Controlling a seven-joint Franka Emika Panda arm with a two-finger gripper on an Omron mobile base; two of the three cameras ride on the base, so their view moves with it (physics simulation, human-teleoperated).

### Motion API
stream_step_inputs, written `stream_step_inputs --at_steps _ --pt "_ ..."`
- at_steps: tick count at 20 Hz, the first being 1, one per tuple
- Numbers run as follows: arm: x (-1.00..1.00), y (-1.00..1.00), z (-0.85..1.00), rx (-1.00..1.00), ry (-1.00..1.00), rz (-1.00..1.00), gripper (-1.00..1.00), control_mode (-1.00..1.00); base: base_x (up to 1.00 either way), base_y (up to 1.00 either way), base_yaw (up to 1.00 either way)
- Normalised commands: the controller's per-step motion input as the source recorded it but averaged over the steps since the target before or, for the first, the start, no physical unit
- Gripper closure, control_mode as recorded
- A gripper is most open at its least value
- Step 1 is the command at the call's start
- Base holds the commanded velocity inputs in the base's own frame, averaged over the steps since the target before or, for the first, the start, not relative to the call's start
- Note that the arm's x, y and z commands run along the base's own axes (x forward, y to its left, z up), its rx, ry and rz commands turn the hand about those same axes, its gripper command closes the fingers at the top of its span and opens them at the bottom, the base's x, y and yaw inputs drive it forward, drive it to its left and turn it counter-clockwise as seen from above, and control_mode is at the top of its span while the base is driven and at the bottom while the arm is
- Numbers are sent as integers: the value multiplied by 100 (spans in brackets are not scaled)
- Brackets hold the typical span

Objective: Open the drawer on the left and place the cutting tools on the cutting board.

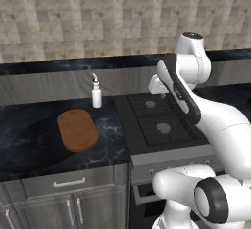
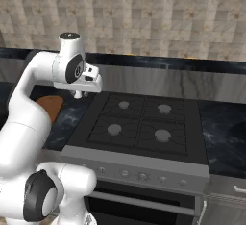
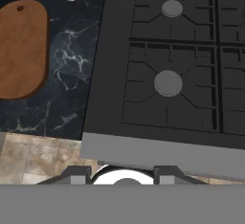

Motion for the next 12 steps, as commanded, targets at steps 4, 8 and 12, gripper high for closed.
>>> stream_step_inputs --at_steps 4,8,12 --pt "-4 0 -3 0 -1 0 -100 -100 0 0 0" --pt "-47 28 -9 0 -9 6 -100 -100 0 0 0" --pt "-43 81 -33 0 -18 30 -100 -100 0 0 0"
